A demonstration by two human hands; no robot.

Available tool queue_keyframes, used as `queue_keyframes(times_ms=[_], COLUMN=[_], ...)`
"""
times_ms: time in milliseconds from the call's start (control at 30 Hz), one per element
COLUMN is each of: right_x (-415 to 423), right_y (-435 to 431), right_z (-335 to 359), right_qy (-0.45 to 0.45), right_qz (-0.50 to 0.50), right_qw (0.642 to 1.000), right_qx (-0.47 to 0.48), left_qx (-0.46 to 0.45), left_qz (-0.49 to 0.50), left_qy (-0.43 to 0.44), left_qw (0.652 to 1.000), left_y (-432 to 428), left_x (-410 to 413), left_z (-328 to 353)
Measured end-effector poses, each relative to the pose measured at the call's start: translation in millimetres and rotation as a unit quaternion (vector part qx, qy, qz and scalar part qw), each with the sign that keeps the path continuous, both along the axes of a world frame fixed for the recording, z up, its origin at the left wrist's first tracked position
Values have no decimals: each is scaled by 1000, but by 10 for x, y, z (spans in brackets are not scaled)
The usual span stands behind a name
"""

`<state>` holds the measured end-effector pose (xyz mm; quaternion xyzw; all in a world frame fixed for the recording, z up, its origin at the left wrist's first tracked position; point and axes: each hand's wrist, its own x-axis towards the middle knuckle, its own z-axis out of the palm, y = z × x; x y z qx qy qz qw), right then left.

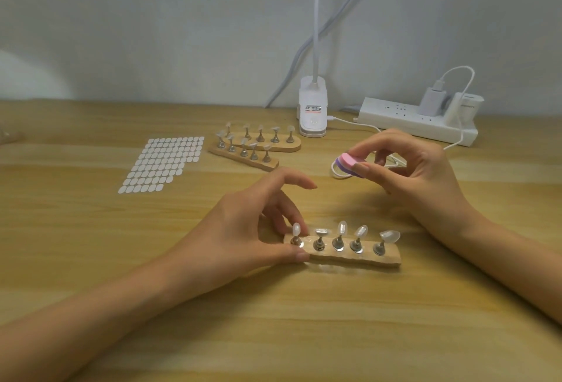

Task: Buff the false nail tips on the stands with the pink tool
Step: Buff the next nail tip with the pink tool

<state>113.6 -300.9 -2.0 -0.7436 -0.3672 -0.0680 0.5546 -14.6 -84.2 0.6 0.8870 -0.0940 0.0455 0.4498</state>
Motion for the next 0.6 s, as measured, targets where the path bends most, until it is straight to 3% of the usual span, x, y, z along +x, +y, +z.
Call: queue_keyframes(times_ms=[200,367,600], right_x=[45,63,78], right_y=[-4,10,7], right_z=[-9,4,-1], right_qy=[28,63,126], right_qz=[-1,3,27], right_qw=[1000,998,990], right_qx=[6,25,55], left_qx=[11,-40,-12], left_qz=[18,16,-13], left_qy=[-8,-31,-54], left_qw=[1000,999,998], left_y=[44,-50,-97], left_x=[-46,9,0], left_z=[-9,-18,-25])
